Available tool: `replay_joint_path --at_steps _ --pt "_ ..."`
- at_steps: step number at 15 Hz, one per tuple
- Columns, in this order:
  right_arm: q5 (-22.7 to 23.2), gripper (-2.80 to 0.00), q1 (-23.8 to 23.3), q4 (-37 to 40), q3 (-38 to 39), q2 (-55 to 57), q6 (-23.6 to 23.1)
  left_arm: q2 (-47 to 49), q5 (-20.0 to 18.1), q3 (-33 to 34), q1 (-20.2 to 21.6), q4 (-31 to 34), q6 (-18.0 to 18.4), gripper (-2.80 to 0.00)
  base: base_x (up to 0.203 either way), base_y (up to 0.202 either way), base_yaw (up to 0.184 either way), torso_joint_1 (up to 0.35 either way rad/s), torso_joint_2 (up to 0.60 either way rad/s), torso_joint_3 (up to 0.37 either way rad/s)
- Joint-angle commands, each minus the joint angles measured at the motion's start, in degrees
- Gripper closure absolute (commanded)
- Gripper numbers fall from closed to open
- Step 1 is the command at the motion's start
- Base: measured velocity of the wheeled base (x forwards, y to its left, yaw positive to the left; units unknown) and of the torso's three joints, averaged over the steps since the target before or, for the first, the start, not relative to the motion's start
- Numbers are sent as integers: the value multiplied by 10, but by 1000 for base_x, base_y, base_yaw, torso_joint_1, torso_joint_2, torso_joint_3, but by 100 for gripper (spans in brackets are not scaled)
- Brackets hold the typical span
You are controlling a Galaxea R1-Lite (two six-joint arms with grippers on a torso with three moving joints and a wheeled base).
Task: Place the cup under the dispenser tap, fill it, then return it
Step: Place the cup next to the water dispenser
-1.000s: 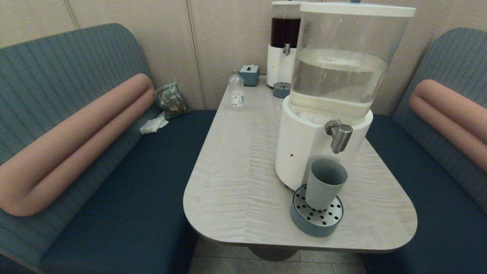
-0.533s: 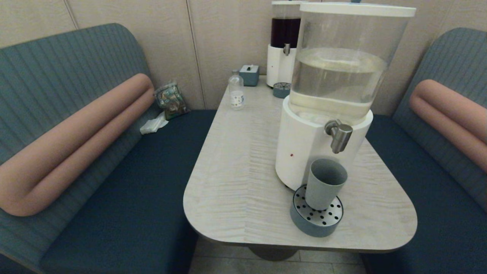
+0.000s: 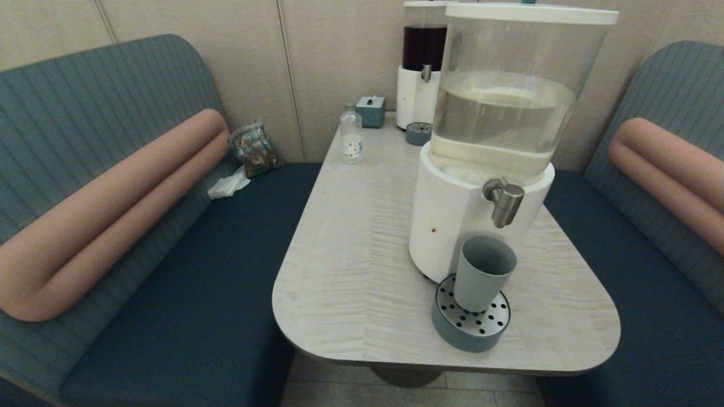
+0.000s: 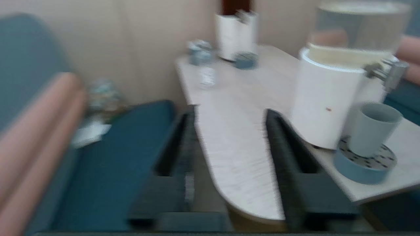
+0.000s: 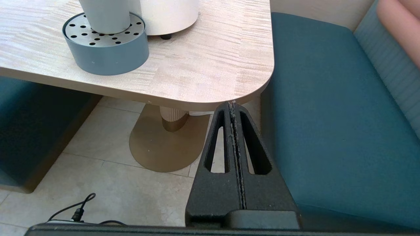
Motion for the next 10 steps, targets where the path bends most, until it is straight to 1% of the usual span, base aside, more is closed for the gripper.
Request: replay_joint_path --at_steps 1,2,3,4,5,7,10 --pt "1 0 0 0 0 -1 0 108 -55 2 -2 -27 6 -280 0 0 0 0 0 0" --pt "1 0 0 0 0 -1 0 129 -112 13 -3 -37 29 -280 0 0 0 0 0 0" --pt "1 0 0 0 0 -1 0 140 -158 24 -3 -41 54 -280 0 0 0 0 0 0" --pt "1 0 0 0 0 -1 0 150 -218 32 -3 -43 77 -280 0 0 0 0 0 0" --pt "1 0 0 0 0 -1 0 171 -256 34 -4 -45 97 -280 0 0 0 0 0 0" --pt "1 0 0 0 0 -1 0 219 -279 36 -4 -74 138 -280 0 0 0 0 0 0" --pt "1 0 1 0 0 -1 0 323 -286 40 -4 -160 203 -280 0 0 0 0 0 0"
